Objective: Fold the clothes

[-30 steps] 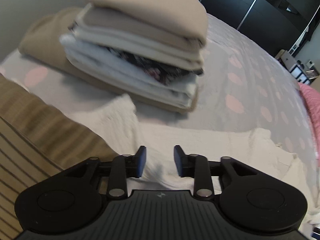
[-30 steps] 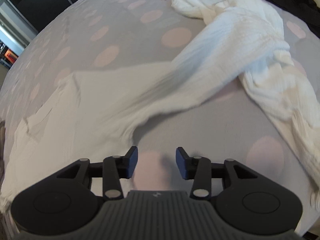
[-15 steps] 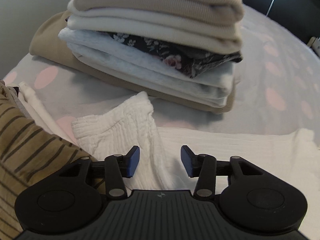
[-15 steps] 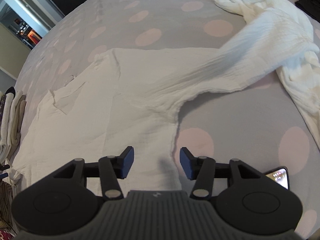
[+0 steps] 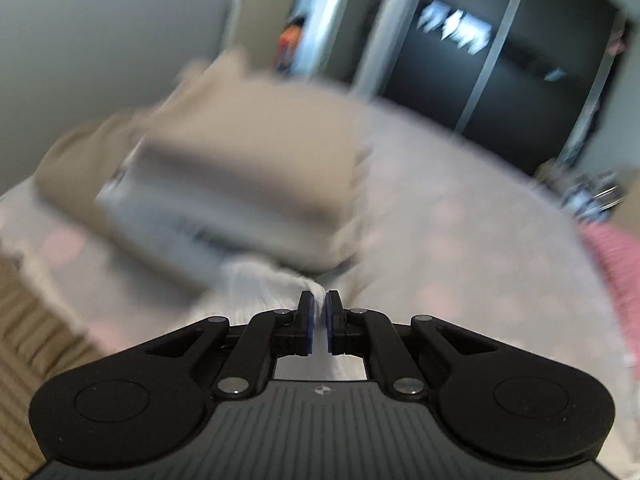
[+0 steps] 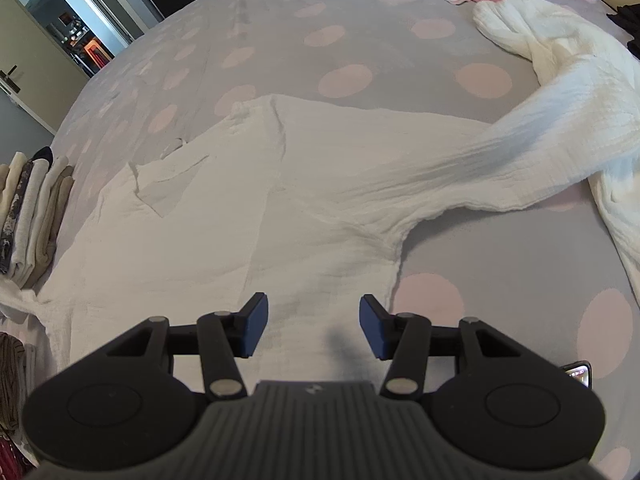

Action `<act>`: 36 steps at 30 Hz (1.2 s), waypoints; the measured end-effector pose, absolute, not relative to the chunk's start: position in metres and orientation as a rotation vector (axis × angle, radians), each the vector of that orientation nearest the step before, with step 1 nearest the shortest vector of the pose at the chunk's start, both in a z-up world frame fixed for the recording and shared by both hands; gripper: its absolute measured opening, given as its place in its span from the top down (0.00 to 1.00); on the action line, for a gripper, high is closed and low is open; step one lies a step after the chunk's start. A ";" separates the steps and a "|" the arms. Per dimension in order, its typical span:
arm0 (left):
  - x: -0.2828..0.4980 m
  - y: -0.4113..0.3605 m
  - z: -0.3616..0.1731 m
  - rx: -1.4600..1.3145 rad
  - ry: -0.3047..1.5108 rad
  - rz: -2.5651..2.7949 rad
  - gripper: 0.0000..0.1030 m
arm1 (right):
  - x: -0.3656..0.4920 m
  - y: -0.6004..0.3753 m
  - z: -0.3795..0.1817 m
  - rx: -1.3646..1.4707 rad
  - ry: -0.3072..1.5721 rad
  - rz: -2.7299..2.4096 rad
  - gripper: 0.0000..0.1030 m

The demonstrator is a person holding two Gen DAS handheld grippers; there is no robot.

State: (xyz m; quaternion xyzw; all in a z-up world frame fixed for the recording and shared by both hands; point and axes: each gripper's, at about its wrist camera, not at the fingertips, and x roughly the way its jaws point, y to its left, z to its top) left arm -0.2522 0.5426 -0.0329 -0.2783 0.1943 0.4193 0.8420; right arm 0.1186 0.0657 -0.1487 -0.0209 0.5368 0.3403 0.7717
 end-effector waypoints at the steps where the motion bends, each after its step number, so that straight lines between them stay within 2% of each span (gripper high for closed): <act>1: -0.250 0.536 -0.025 -0.576 0.379 0.839 0.96 | 0.118 0.066 -0.148 -0.042 1.162 0.740 0.47; 5: -0.224 0.505 -0.003 -0.516 0.328 0.633 0.96 | 0.116 0.066 -0.144 -0.027 1.157 0.751 0.47; 10: -0.167 0.449 -0.007 -0.378 0.435 0.382 0.96 | 0.115 0.068 -0.142 -0.025 1.162 0.760 0.47; 16: -0.110 0.378 -0.067 -0.206 0.776 0.139 0.95 | 0.114 0.071 -0.146 -0.032 1.182 0.771 0.47; 19: -0.107 0.362 -0.099 -0.188 0.922 0.061 0.82 | 0.108 0.076 -0.151 -0.052 1.196 0.789 0.47; 22: -0.115 0.357 -0.112 -0.159 0.989 0.063 0.73 | 0.103 0.080 -0.156 -0.071 1.209 0.807 0.47; 26: -0.129 0.371 -0.113 -0.158 0.987 0.121 0.60 | 0.094 0.088 -0.162 -0.097 1.219 0.844 0.47; 34: -0.144 0.419 -0.116 -0.157 0.998 0.286 0.58 | 0.066 0.132 -0.163 -0.169 1.171 1.018 0.49; 36: -0.150 0.432 -0.121 -0.172 1.019 0.315 0.58 | 0.061 0.146 -0.165 -0.177 1.152 1.047 0.54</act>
